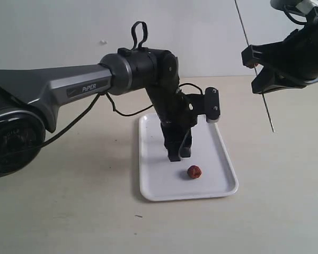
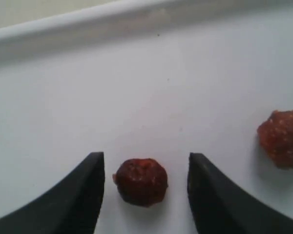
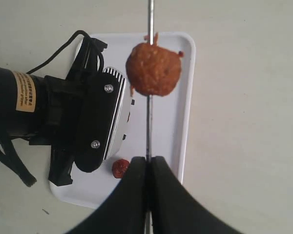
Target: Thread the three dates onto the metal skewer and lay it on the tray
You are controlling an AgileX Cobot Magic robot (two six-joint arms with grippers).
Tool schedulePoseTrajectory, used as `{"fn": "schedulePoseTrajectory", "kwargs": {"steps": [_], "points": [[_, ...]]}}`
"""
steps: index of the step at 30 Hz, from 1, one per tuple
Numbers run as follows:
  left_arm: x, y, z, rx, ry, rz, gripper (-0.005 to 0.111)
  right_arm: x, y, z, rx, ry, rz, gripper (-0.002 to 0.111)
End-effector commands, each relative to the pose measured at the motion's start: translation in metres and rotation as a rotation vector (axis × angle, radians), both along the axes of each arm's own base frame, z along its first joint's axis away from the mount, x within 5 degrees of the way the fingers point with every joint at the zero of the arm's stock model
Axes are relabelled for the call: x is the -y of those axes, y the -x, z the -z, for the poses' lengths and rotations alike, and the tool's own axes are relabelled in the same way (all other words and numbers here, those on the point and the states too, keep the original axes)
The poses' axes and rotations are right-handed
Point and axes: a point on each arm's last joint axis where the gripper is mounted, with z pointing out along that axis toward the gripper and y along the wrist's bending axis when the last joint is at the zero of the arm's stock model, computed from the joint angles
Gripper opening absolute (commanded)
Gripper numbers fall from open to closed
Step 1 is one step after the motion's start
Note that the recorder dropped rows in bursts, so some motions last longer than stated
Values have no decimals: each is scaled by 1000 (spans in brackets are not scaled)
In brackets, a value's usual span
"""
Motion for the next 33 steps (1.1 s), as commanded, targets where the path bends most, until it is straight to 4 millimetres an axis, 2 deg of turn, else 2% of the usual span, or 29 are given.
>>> {"fn": "schedulePoseTrajectory", "kwargs": {"steps": [1,5,11,22,33], "points": [[-1,-2,11,-5,-24,-21,51,2,0,-5,30,11,-3,0],[-2,-2,11,-3,-26,-31,51,2,0,-5,30,11,-3,0],[-2,-2,11,-6,-28,-31,39,2,0,-5,30,10,-2,0],[-3,-1,11,-32,-30,-79,39,2,0,-5,31,11,-4,0],[-3,0,-8,-28,-4,-126,39,2,0,-5,31,11,-4,0]]}}
